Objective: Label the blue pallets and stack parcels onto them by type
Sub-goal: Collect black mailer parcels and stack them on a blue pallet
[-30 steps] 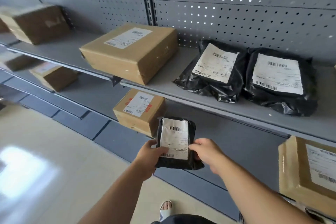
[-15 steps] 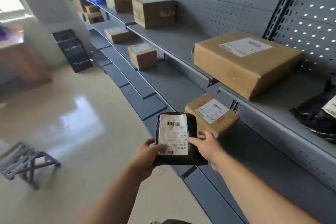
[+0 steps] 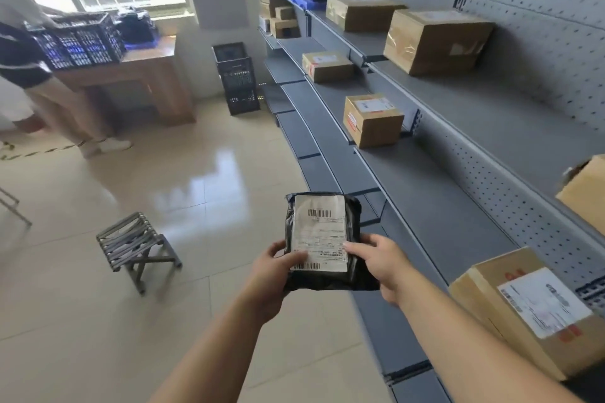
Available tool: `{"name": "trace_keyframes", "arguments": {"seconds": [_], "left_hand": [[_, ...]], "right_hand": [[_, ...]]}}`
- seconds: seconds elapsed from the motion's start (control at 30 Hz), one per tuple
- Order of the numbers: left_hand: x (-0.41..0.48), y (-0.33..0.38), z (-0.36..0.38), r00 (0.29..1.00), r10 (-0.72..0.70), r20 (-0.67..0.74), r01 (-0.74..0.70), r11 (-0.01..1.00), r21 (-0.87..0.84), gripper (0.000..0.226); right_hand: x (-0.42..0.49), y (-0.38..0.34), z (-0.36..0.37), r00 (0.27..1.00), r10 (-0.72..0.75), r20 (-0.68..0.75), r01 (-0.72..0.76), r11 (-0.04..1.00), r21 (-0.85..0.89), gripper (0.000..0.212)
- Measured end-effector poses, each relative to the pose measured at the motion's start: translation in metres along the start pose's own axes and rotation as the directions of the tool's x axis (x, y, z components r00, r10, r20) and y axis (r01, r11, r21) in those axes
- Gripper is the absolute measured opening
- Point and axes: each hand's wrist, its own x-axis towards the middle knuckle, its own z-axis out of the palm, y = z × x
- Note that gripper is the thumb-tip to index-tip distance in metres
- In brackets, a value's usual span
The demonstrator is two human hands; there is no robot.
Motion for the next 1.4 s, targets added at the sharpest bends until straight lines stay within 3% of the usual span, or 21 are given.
{"name": "trace_keyframes", "arguments": {"seconds": [0.23, 0.67, 1.0, 1.4], "left_hand": [[0.072, 0.058, -0.025, 0.989, 0.049, -0.139, -0.062, 0.994, -0.089, 0.041], [0.218, 0.212, -0.010, 0.927, 0.152, -0.344, -0.235, 0.948, -0.213, 0.021], [0.325, 0.301, -0.041, 0.889, 0.197, -0.413, -0.301, 0.932, -0.202, 0.027], [0.471, 0.450, -0.142, 0.910, 0.247, -0.332, -0.312, 0.936, -0.160, 0.024]], "right_hand": [[0.096, -0.054, 0.055, 0.991, 0.026, 0.134, -0.027, 1.000, 0.003, 0.023], [0.299, -0.202, 0.124, 0.943, -0.055, 0.327, 0.082, 0.994, -0.068, 0.022], [0.414, -0.268, 0.197, 0.955, -0.175, 0.237, 0.205, 0.973, -0.106, 0.022], [0.550, -0.356, 0.337, 0.957, -0.241, 0.159, 0.259, 0.961, -0.099, 0.020]]}}
